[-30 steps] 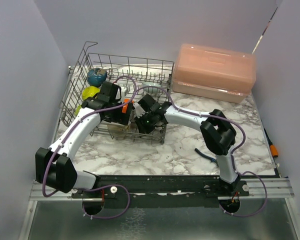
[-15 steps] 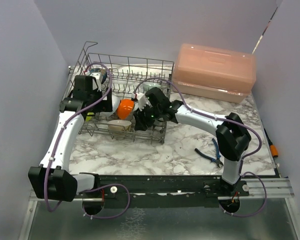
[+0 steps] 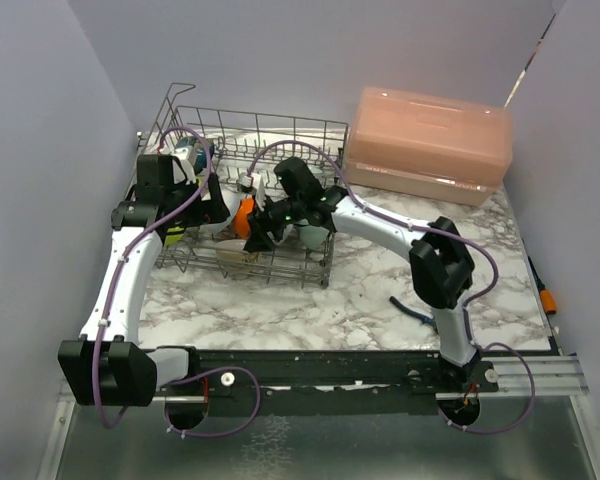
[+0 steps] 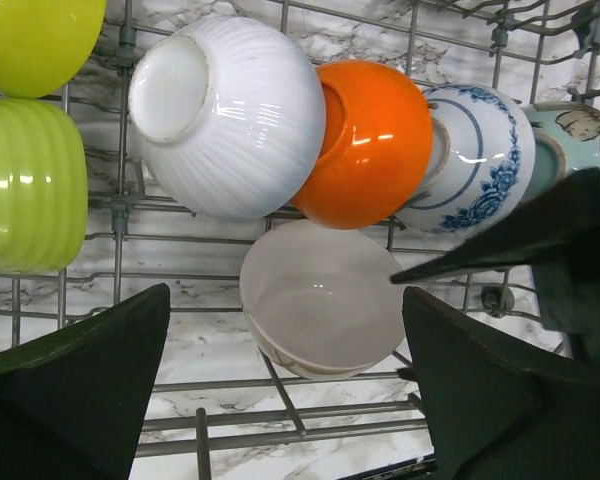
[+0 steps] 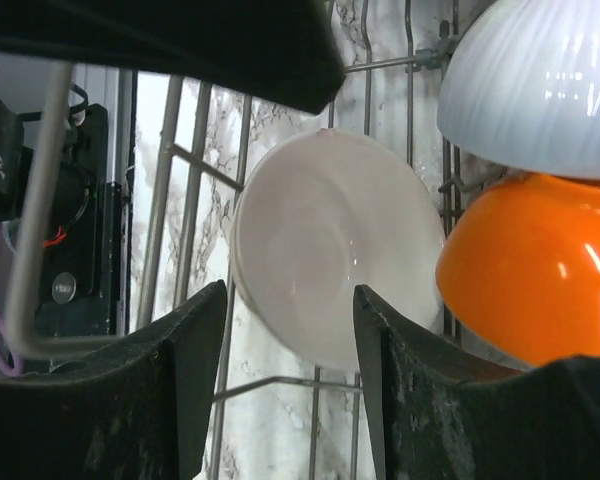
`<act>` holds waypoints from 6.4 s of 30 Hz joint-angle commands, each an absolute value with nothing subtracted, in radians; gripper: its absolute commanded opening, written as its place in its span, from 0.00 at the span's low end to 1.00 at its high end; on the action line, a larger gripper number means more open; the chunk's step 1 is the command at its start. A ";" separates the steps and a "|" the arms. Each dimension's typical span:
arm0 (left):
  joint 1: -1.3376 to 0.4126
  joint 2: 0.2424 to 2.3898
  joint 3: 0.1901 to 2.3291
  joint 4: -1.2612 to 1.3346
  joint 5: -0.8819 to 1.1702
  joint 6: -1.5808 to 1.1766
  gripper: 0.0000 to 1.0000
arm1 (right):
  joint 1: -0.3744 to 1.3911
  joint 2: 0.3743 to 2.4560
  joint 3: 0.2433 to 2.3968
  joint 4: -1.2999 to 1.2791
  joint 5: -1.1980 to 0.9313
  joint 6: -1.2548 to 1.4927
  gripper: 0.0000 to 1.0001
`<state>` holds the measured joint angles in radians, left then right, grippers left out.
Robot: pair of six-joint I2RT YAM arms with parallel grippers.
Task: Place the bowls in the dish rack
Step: Adjust the bowl in the dish rack.
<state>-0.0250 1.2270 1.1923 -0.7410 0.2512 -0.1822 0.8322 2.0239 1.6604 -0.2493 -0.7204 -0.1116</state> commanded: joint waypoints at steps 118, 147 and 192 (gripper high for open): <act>-0.230 1.375 1.111 -0.480 0.771 0.539 0.75 | 0.562 1.937 1.475 -0.386 -0.590 0.086 0.00; -0.448 1.552 1.113 -0.491 0.728 0.970 0.82 | 0.537 1.977 1.513 -0.435 -0.504 0.132 0.13; -0.456 1.629 1.176 -0.486 0.823 0.696 0.55 | 0.653 1.718 1.355 -0.474 -0.494 -0.287 0.79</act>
